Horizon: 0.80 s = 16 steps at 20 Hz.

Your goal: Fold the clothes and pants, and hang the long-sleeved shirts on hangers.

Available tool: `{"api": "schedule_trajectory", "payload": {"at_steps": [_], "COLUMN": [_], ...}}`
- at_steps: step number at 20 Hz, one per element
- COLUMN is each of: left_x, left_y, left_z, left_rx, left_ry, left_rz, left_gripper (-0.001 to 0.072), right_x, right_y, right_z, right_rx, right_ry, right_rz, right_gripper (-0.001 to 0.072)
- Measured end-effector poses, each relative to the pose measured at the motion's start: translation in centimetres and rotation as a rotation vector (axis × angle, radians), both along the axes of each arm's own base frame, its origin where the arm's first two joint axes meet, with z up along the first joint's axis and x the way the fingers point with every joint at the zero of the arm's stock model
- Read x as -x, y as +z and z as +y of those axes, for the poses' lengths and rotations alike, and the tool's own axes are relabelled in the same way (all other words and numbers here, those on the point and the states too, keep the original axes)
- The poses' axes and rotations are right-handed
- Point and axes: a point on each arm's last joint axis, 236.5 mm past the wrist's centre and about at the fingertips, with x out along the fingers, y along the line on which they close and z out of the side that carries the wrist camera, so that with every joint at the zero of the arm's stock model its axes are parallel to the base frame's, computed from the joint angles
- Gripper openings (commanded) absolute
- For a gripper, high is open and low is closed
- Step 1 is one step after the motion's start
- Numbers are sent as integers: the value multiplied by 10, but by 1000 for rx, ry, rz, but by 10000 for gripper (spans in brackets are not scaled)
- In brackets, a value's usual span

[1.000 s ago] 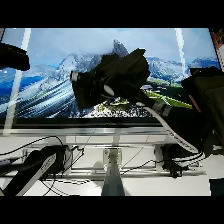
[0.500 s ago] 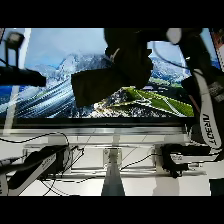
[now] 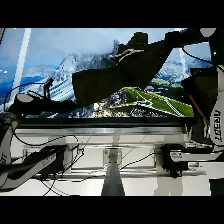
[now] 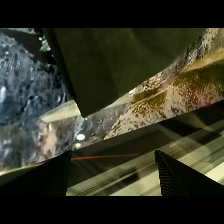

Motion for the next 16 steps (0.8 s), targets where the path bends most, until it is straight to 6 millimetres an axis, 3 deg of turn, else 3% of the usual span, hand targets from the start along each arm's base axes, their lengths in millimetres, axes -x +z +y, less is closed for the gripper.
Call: {"api": "schedule_trajectory", "payload": {"at_steps": [5, 6, 8, 9, 10, 13, 14, 16], "left_x": [-24, -30, -40, -46, -52, -70, -76, -90], "left_y": [-18, -19, -23, -24, -26, -25, -21, -11], "left_z": [-19, -21, -21, -20, -17, -10, -10, -7], "left_rx": [140, 161, 176, 176, 170, 143, 148, 146], "left_ry": [63, 76, 95, 108, 118, 136, 137, 137], "left_rz": [-41, -58, -83, -95, -109, -154, -172, -211], "left_gripper": [573, 528, 506, 470, 386, 63, 30, 29], "right_x": [2, 2, 3, 3, 3, 3, 3, 3], "right_y": [-1, -1, -1, -1, -1, -1, -1, -1], "right_z": [1, 1, 1, 2, 2, 2, 2, 2], "right_rx": [-23, -24, -26, -27, -28, -28, -29, -28], "right_ry": [-2, -3, -3, -3, -3, -3, -3, -3], "right_rz": [11, 12, 14, 14, 14, 15, 14, 13], "right_gripper": [26, 26, 26, 26, 26, 25, 26, 26]}}
